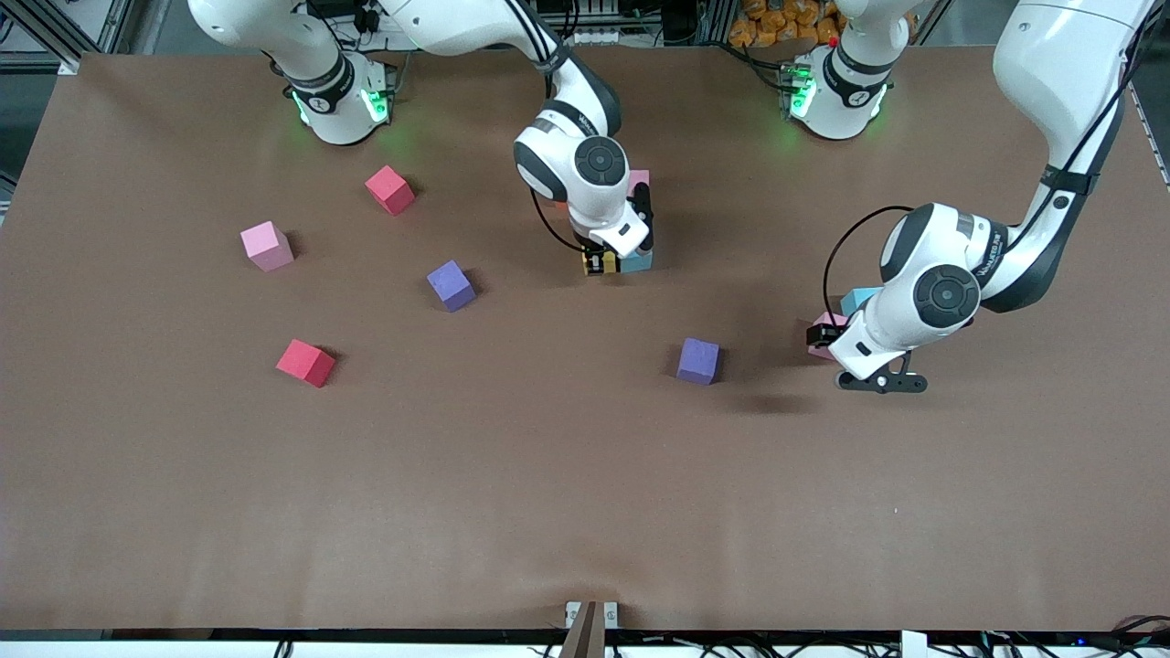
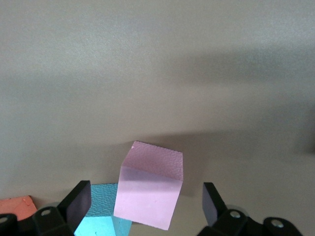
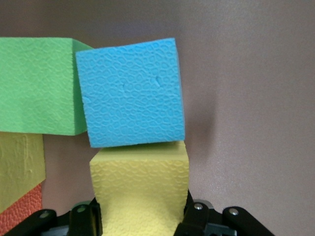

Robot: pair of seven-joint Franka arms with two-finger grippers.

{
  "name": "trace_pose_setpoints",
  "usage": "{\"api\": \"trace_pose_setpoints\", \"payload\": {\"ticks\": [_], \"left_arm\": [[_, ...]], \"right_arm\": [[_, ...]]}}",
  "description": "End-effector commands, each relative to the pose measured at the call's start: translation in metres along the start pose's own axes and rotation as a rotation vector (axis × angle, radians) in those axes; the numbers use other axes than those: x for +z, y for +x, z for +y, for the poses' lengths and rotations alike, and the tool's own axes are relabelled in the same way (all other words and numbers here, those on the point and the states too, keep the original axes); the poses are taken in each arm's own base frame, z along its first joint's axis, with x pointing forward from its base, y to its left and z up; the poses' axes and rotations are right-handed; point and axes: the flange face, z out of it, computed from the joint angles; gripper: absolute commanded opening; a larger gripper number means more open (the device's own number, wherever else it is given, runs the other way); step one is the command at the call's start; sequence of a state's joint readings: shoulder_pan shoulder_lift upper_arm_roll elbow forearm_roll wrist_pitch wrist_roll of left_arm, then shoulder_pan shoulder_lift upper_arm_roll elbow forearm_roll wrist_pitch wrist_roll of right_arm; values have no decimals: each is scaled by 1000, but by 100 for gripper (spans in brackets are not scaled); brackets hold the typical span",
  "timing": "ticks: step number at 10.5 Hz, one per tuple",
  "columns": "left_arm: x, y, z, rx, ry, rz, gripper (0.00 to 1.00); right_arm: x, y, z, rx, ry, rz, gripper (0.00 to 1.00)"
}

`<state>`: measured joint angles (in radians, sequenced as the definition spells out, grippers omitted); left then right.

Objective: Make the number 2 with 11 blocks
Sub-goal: 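Release the yellow cube with the right gripper while the left gripper lifts pink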

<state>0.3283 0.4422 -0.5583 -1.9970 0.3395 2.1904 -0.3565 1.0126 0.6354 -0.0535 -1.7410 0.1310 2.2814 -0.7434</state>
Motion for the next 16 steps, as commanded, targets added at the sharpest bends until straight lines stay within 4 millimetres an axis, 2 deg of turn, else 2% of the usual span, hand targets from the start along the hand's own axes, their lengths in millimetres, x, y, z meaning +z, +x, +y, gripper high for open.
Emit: {"api": "trace_pose_setpoints", "payload": {"ticks": [1, 4, 7, 8, 10, 16], "left_arm": [[-2, -3, 7, 28, 15, 2, 100], [0, -4, 9, 33, 13, -3, 100], [0, -7, 21, 41, 20, -11, 100], [0, -10, 22, 46, 29, -27, 100], [-1, -13, 28, 57, 35, -38, 100], [5, -16, 26, 153, 43, -72, 100]], "right_arm": [[4, 3, -3, 13, -14, 6, 0], [6, 5, -6, 22, -16, 6, 0], [6, 6, -7, 27, -15, 6, 0], [7, 6, -7, 27, -14, 5, 23], [6, 6, -7, 27, -15, 6, 100], [3, 2, -8, 30, 4, -13, 100]]}}
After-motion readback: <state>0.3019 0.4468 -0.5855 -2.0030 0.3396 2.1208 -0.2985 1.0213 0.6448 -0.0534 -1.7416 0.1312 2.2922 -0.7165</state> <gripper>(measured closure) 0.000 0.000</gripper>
